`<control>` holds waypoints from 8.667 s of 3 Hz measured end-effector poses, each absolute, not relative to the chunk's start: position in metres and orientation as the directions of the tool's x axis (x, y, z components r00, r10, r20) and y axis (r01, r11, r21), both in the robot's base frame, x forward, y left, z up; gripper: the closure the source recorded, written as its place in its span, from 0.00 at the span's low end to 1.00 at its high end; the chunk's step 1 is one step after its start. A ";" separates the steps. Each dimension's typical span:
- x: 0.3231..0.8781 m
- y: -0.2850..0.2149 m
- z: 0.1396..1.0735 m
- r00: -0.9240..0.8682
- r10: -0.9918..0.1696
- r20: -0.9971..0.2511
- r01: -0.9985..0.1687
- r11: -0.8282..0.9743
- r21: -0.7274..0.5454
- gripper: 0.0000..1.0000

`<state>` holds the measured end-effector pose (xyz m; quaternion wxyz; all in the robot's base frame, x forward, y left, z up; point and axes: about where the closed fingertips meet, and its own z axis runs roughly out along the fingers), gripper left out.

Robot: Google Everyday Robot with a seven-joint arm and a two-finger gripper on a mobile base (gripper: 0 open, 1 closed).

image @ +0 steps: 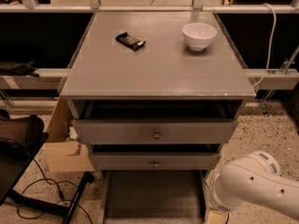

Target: Close bottom drawer

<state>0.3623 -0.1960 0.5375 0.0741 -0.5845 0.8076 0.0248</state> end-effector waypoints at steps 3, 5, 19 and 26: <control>0.299 -0.172 0.342 -0.406 -0.885 -0.229 -0.914 0.391 0.108 0.66; 0.293 -0.176 0.218 -0.519 -0.823 -0.230 -0.854 0.490 0.173 1.00; 0.498 -0.077 0.156 -0.331 -0.787 -0.521 -0.903 0.424 -0.067 1.00; 0.526 -0.071 0.165 -0.329 -0.779 -0.534 -0.893 0.441 -0.094 0.00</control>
Offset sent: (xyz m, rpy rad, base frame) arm -0.0767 0.0459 -0.2690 0.1148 0.0494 -0.0415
